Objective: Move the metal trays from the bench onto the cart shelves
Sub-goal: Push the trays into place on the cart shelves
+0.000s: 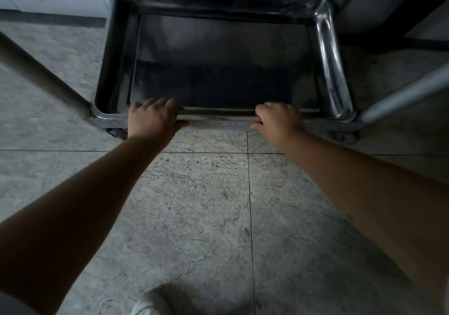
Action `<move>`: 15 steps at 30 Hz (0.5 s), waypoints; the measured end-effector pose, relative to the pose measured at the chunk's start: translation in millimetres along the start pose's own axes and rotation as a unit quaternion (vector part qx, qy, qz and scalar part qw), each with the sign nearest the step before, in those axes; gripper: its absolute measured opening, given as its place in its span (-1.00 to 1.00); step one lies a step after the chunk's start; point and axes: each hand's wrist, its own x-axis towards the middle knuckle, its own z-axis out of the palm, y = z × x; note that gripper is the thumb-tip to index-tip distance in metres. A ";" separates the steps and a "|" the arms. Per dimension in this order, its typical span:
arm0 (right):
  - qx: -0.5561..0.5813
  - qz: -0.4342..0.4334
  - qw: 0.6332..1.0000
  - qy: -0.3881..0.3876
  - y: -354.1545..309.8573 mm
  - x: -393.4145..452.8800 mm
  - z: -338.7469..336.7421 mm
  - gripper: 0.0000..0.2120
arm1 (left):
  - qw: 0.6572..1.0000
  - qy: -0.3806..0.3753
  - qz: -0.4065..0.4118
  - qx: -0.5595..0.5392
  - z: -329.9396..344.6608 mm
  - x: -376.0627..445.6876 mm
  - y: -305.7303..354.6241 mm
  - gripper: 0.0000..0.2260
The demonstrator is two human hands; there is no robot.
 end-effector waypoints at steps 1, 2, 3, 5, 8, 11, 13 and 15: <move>-0.002 0.006 1.000 -0.006 -0.4 -0.2 -1.0 -0.66 | 1.000 -0.010 -0.003 0.010 -0.6 0.1 1.2 -0.62; -0.001 0.006 1.000 -0.012 0.5 1.3 -0.6 -0.66 | 0.999 -0.027 -0.004 0.020 -0.1 1.1 1.9 -0.58; -0.001 0.010 0.999 -0.030 0.1 3.1 -3.8 -0.66 | 0.999 -0.044 -0.006 0.033 -1.3 1.6 2.4 -0.52; 0.001 0.036 0.996 -0.077 -1.7 6.1 -12.7 -0.57 | 0.994 -0.091 -0.021 0.054 -3.8 2.3 1.5 -0.26; 0.008 0.046 0.990 -0.135 -9.1 -11.4 -33.6 -0.02 | 0.982 -0.174 -0.030 0.064 -22.7 -14.7 1.7 0.15; 0.010 0.015 0.986 -0.164 -23.7 -53.4 -76.7 0.17 | 0.978 -0.206 -0.008 0.025 -69.4 -51.2 14.0 0.16; 0.022 0.019 0.982 -0.187 -31.1 -79.0 -121.3 0.18 | 0.968 -0.249 -0.001 0.012 -120.4 -72.4 23.4 0.13; 0.047 0.028 0.978 -0.199 -40.5 -118.1 -172.4 0.18 | 0.965 -0.260 0.003 0.001 -174.7 -101.5 35.9 0.07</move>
